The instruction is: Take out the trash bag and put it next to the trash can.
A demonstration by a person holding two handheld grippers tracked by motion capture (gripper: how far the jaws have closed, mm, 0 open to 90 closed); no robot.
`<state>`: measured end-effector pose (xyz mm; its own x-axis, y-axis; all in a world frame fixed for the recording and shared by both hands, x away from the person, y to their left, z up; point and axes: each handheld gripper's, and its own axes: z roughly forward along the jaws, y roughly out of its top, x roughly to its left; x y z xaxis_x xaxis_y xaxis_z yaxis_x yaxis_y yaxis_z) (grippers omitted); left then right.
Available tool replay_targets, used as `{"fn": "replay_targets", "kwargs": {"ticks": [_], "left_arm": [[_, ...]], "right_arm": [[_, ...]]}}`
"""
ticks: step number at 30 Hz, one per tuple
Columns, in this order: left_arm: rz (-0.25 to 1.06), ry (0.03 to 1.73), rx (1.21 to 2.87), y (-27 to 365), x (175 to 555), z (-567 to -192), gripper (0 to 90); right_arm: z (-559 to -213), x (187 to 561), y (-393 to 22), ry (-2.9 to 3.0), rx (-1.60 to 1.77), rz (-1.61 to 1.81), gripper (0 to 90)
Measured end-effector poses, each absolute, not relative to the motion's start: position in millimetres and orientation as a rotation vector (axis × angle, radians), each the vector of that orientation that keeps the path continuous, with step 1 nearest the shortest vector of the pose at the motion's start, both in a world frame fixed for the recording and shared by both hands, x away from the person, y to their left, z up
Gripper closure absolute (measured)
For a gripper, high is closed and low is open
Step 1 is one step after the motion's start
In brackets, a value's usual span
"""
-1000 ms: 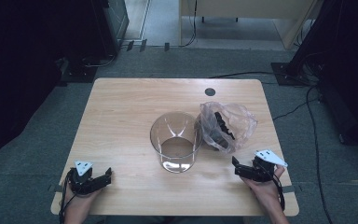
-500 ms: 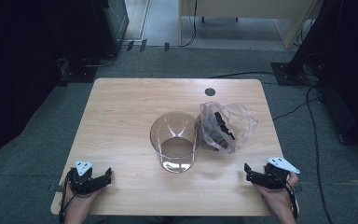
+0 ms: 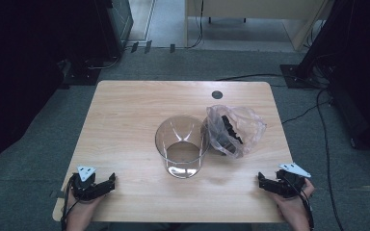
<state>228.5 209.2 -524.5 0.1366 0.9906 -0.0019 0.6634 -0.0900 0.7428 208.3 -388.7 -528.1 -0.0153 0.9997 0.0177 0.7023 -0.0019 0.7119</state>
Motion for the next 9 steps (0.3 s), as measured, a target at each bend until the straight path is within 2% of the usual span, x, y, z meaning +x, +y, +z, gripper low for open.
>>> {"fn": "replay_targets", "kwargs": {"ticks": [9], "left_arm": [[0.7, 1.574, 1.832, 210.3, 228.7, -524.4, 10.7]], "right_arm": [[-528.2, 208.5, -388.9, 1.767, 1.757, 0.757, 0.0]]}}
